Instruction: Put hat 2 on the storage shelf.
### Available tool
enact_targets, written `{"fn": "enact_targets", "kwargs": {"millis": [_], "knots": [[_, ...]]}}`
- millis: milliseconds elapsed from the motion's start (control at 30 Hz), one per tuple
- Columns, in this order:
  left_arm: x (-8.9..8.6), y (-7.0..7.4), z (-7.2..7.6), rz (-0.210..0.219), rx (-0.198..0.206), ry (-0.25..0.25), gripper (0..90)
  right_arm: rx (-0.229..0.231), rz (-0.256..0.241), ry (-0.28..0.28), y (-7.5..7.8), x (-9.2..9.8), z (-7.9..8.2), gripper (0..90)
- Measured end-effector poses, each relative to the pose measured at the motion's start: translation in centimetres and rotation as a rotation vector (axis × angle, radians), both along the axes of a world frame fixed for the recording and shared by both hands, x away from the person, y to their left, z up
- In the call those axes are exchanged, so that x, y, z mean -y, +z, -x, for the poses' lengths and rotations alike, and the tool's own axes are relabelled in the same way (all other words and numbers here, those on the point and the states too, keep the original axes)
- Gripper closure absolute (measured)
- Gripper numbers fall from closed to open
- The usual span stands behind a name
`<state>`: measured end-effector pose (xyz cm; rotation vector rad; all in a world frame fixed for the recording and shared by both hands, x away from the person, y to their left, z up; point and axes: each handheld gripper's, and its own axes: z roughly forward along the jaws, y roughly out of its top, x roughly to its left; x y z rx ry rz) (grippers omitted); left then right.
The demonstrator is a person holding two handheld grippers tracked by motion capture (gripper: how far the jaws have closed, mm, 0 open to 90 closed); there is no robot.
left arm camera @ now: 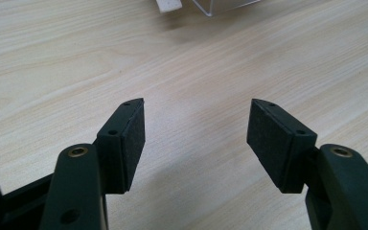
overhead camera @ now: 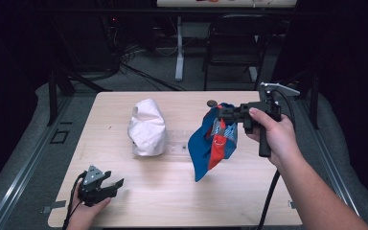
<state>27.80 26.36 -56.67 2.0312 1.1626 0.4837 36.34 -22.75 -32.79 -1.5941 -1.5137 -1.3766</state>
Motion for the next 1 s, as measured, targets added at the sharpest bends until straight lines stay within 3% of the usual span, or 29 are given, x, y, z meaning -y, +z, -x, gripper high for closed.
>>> {"fn": "enact_targets", "kwargs": {"millis": [100, 433, 733, 1000], "knots": [[0.0, -0.1, 0.0, 0.01, 0.009, 0.003, 38.6, 0.012, -0.002, -0.032, 1.0, 0.5, -0.9, 77.8], [0.0, -0.2, -0.2, 0.006, 0.003, -0.001, 38.6, 0.031, 0.017, -0.093, 2.2, 0.6, -3.1, 77.8], [0.0, -0.3, -0.4, 0.012, 0.002, 0.002, 38.6, 0.026, 0.001, -0.11, 1.9, 0.2, -4.9, 77.8], [0.1, -0.3, -0.4, 0.015, 0.001, 0.005, 38.6, 0.024, 0.024, -0.138, 1.8, -0.3, -6.2, 77.8]]}}
